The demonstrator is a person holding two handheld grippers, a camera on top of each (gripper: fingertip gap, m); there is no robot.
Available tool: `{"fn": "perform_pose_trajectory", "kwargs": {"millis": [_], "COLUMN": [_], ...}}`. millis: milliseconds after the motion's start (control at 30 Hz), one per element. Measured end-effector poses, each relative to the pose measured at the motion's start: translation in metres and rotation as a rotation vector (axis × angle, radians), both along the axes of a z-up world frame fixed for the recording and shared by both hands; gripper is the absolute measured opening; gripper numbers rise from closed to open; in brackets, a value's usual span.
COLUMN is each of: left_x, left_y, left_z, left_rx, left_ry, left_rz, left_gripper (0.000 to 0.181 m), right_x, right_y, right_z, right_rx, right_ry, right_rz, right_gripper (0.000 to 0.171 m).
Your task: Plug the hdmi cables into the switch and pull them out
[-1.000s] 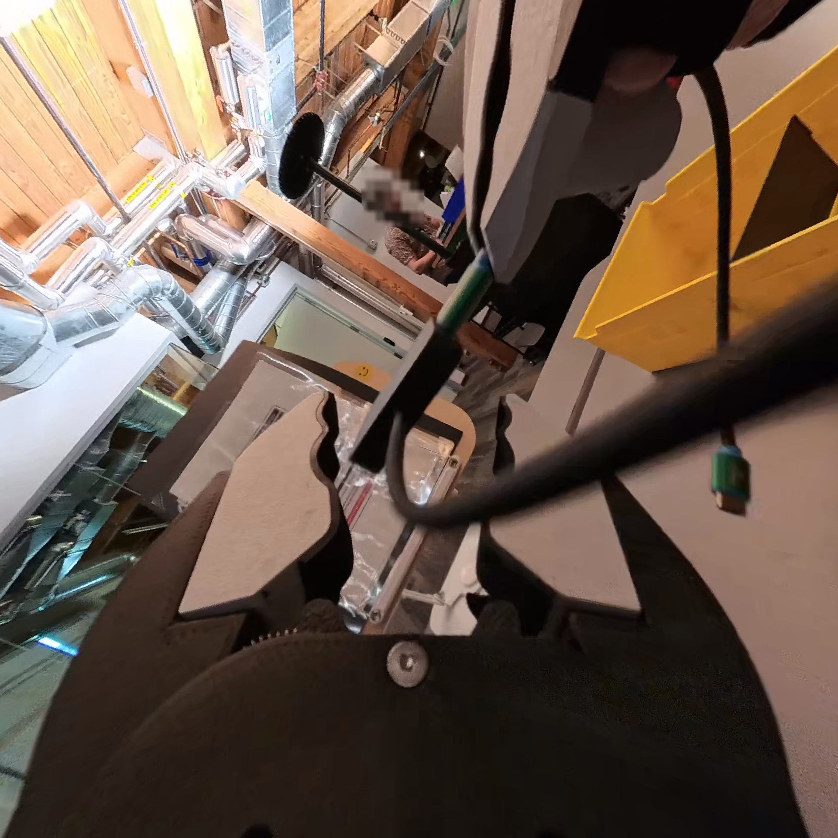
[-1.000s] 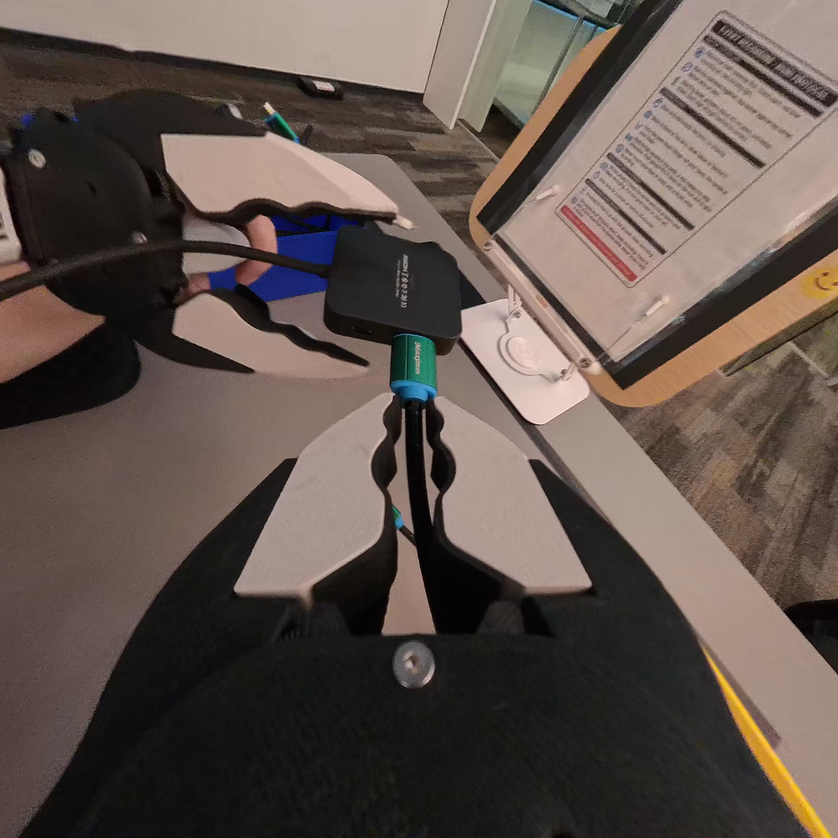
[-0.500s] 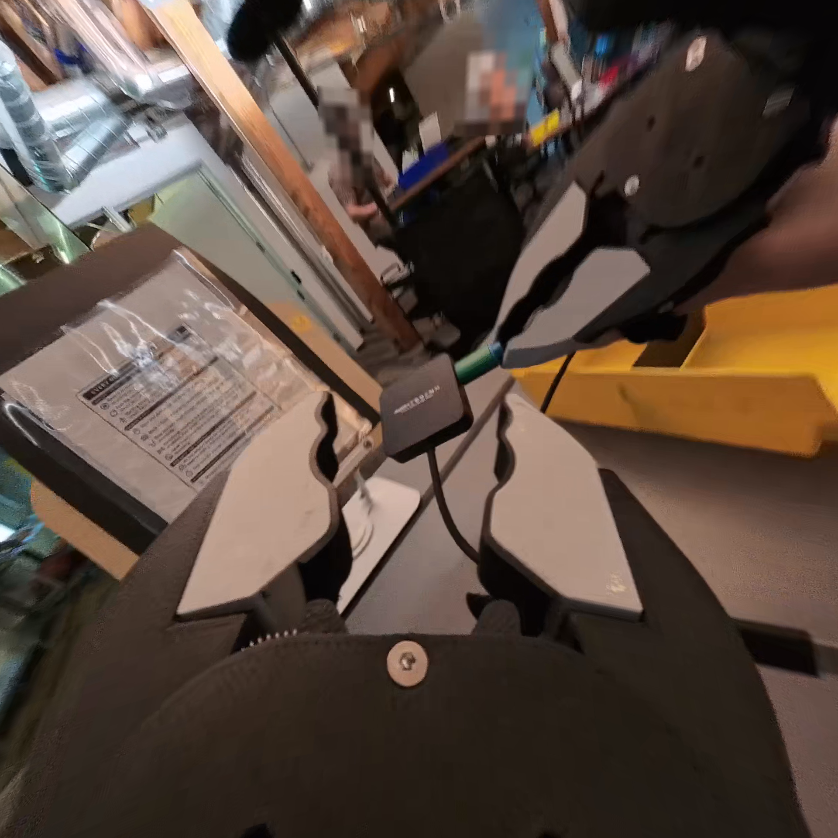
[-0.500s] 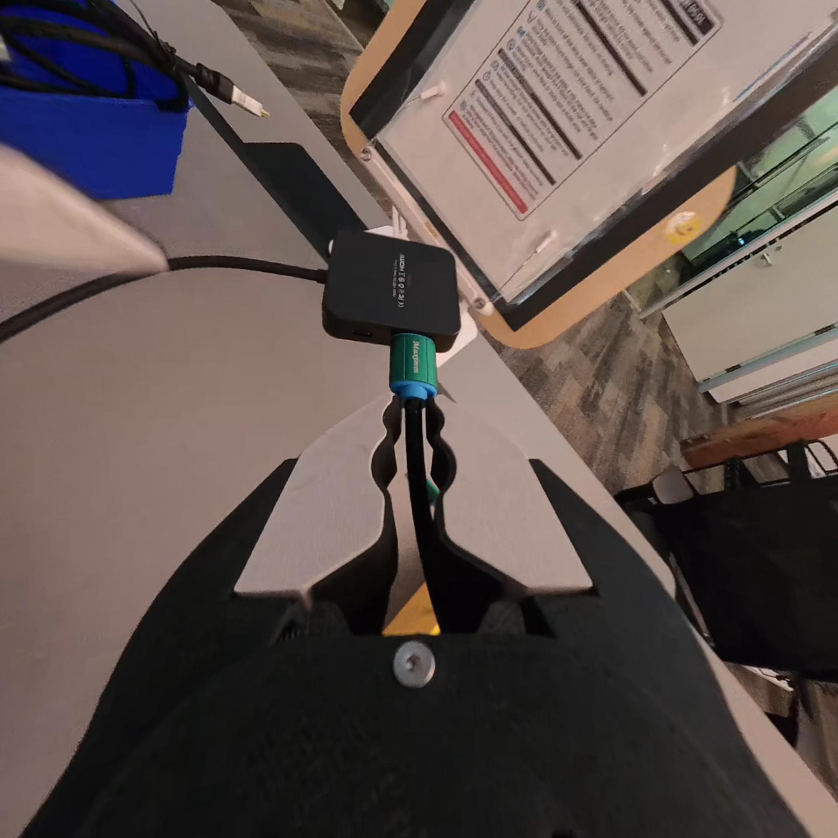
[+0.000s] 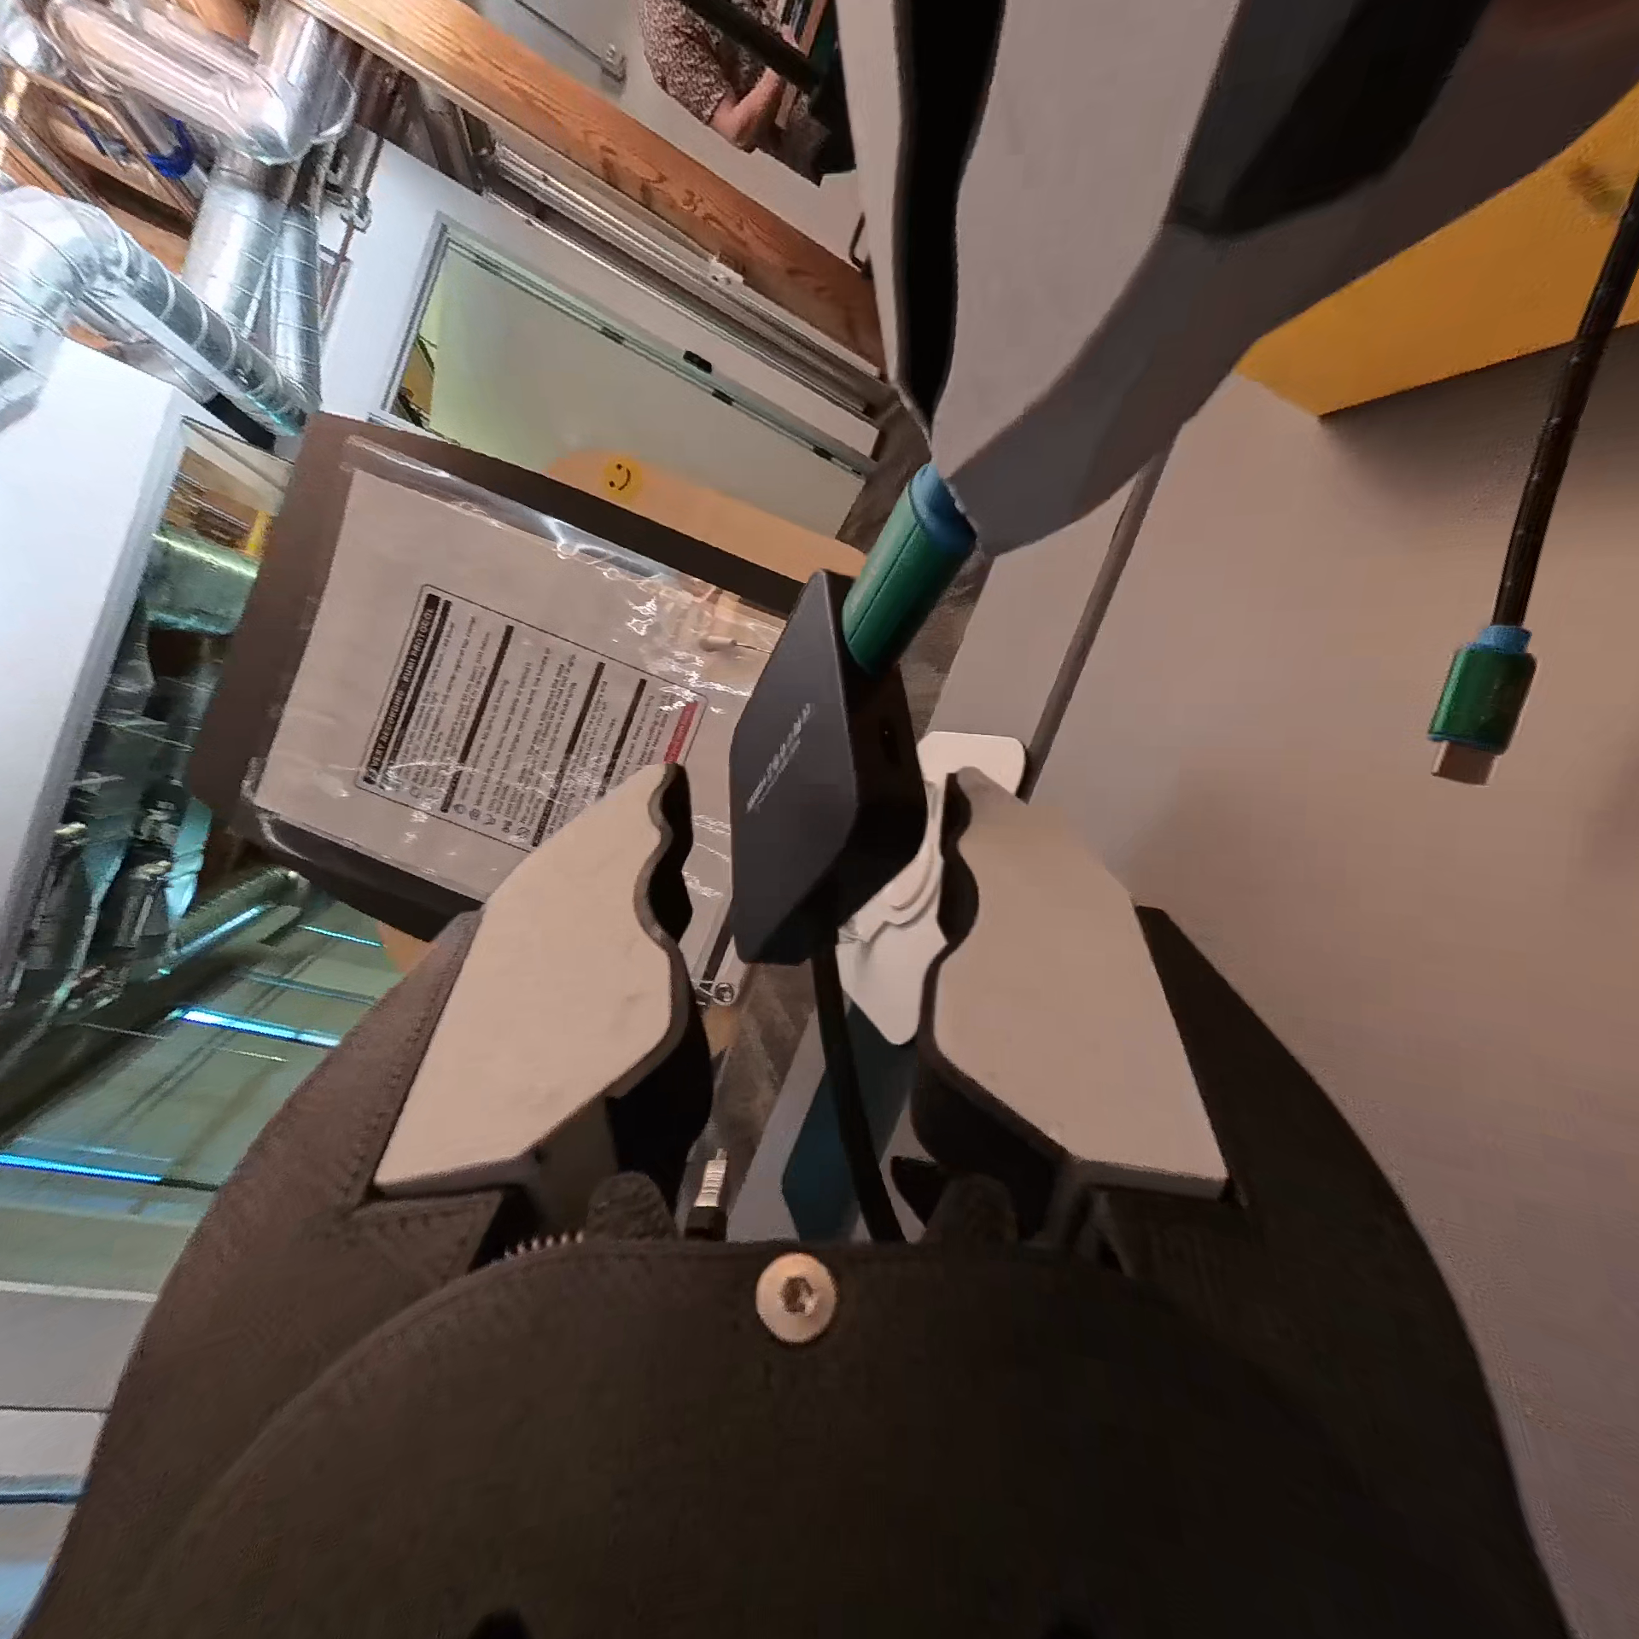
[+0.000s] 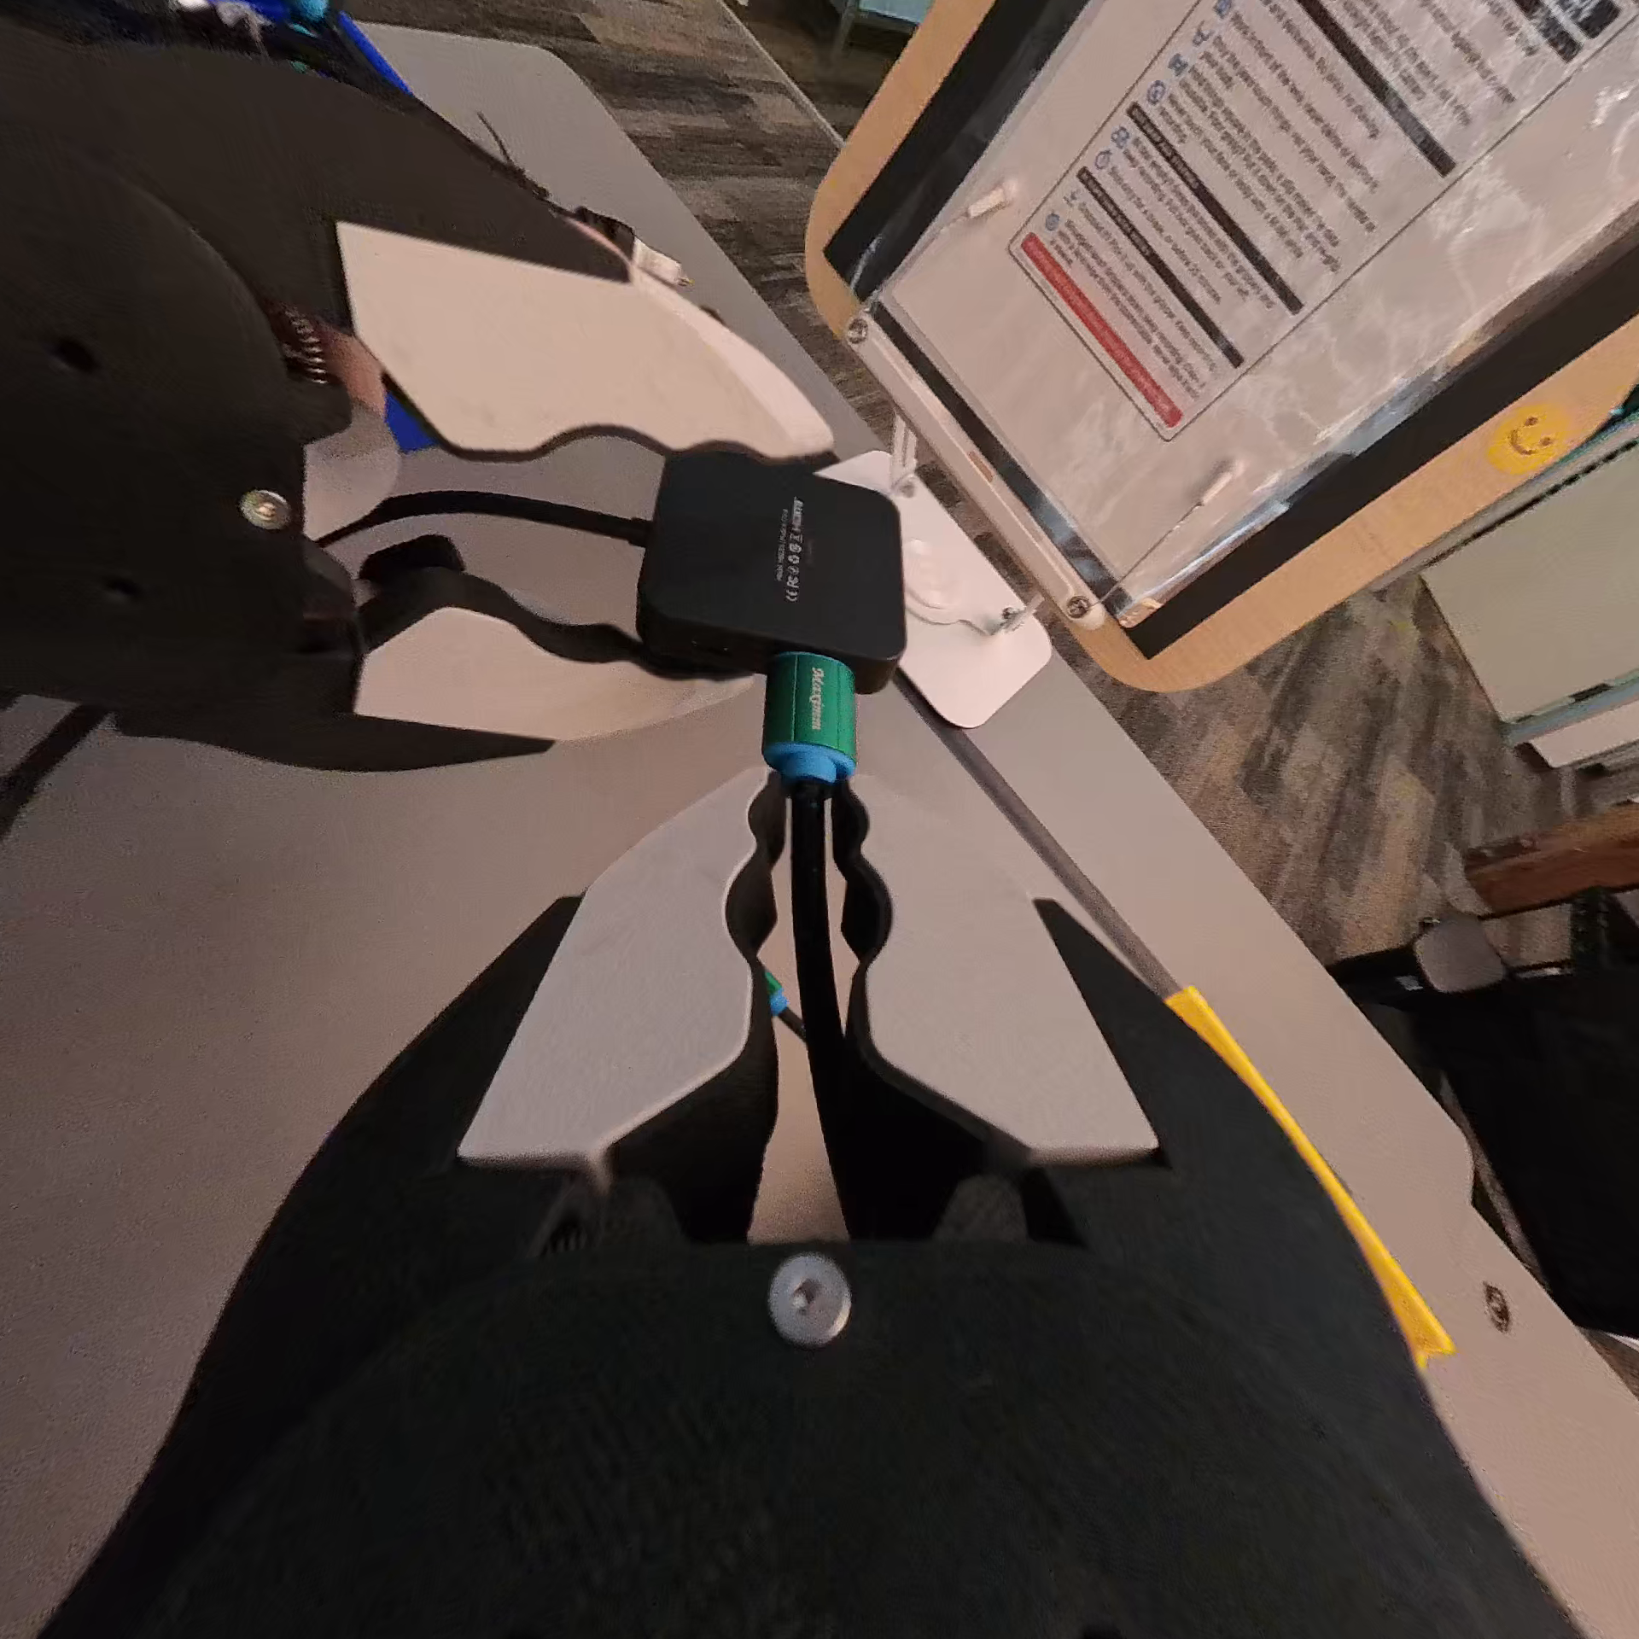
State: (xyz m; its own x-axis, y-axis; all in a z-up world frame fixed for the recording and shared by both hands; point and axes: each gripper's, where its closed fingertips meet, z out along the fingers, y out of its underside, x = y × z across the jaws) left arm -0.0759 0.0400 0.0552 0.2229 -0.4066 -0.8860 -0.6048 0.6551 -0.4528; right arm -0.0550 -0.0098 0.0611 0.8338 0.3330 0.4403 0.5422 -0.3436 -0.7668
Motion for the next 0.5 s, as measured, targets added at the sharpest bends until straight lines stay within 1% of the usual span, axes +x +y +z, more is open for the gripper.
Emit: {"fn": "perform_pose_trajectory", "kwargs": {"millis": [33, 67, 200, 267, 367, 433, 500], "left_x": [0.0, 0.0, 0.002, 0.003, 0.004, 0.002, -0.001], "left_y": [-0.001, -0.003, -0.008, -0.007, -0.007, -0.003, 0.003], "left_z": [0.001, 0.001, -0.001, -0.003, -0.009, -0.006, -0.004], "left_rx": [0.02, 0.039, 0.154, 0.19, 0.177, 0.179, 0.159], "left_ry": [-0.001, 0.005, 0.036, 0.053, 0.088, 0.073, 0.068], "left_rz": [-0.007, -0.023, -0.048, -0.036, -0.035, -0.013, 0.013], "left_gripper": [0.046, 0.039, 0.021, 0.018, 0.015, 0.014, 0.014], "right_x": [-0.002, -0.004, -0.004, -0.003, -0.002, -0.003, -0.006], "right_y": [-0.002, -0.003, -0.007, -0.007, -0.007, -0.002, 0.004], "right_z": [-0.001, -0.001, -0.002, -0.005, -0.011, -0.004, 0.006], "right_rx": [-0.013, -0.022, -0.058, -0.078, -0.109, -0.045, 0.025], "right_ry": [0.015, 0.026, 0.063, 0.078, 0.069, 0.081, 0.15], "right_rz": [0.015, 0.025, 0.056, 0.064, 0.084, 0.112, 0.126], "right_gripper": [0.011, 0.011, 0.011, 0.011, 0.011, 0.012, 0.029]}}
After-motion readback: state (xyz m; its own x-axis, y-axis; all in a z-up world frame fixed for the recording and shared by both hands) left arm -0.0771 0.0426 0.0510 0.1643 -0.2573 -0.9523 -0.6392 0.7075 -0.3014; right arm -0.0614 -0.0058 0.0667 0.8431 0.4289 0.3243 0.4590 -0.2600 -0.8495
